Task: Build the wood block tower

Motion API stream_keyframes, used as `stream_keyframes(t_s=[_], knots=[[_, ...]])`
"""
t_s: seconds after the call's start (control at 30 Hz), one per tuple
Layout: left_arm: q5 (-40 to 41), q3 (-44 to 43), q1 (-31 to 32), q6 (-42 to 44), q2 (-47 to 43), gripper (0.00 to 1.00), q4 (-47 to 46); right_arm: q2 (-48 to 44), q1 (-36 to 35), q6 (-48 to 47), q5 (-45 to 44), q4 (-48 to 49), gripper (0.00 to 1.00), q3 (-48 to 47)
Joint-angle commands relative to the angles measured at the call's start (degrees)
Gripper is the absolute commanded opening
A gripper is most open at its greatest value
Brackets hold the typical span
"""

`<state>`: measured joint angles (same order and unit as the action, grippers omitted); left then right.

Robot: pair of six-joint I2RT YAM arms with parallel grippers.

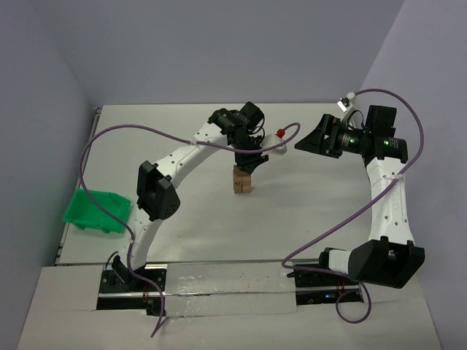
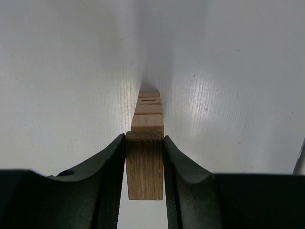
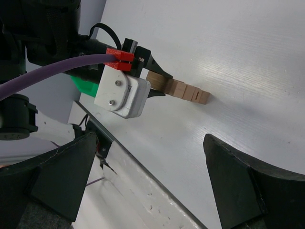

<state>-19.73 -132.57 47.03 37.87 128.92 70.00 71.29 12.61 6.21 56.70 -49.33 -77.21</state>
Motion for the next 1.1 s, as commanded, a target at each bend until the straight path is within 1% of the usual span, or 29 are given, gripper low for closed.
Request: stream_keyframes(t_s=[0.0, 0.37, 1.07], knots=[[-0.4, -0.7, -0.4, -0.6, -1.7, 0.14, -1.5, -1.4, 0.4, 0.4, 1.5, 2.5, 1.00, 0.5], [-0.9, -0.4, -0.6, -0.5, -1.0, 0.17, -1.0, -1.7, 0.4, 0.6, 1.8, 2.6, 1.00, 0.9], [-1.5, 0.7, -0.7, -0.2, -0.9, 0.20, -0.7, -1.5, 0.5, 0.9, 2.0, 2.9, 1.00, 1.1]])
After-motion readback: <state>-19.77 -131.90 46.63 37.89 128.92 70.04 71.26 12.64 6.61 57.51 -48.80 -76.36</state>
